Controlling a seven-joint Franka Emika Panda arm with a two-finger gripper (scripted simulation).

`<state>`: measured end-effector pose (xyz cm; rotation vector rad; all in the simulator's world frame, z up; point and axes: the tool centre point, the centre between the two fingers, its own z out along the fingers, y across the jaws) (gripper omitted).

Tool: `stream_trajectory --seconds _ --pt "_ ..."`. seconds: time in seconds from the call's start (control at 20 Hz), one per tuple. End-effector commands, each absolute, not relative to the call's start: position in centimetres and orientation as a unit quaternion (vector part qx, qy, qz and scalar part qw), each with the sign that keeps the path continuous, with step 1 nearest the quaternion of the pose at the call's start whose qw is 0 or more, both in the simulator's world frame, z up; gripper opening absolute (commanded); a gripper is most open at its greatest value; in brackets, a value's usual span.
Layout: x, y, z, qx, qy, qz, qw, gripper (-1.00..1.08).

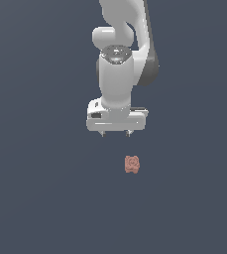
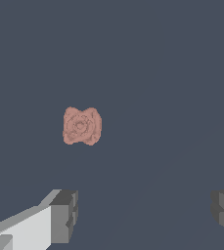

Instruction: Pick up the object and move it to a goal position.

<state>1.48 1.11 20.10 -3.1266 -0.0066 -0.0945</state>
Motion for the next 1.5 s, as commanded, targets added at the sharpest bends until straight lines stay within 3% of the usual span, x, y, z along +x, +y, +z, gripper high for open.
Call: stream_trajectory --seconds 0.0,0.75,1.45 --pt "1.5 1.1 20.1 -1.000 -0.002 -0.030 0.007 1.00" --pt "0.9 3.8 18.7 -0.999 -0.038 -0.010 0.003 1.00" --pt "4.6 6.5 13.6 -1.000 -0.006 -0.004 0.002 1.00"
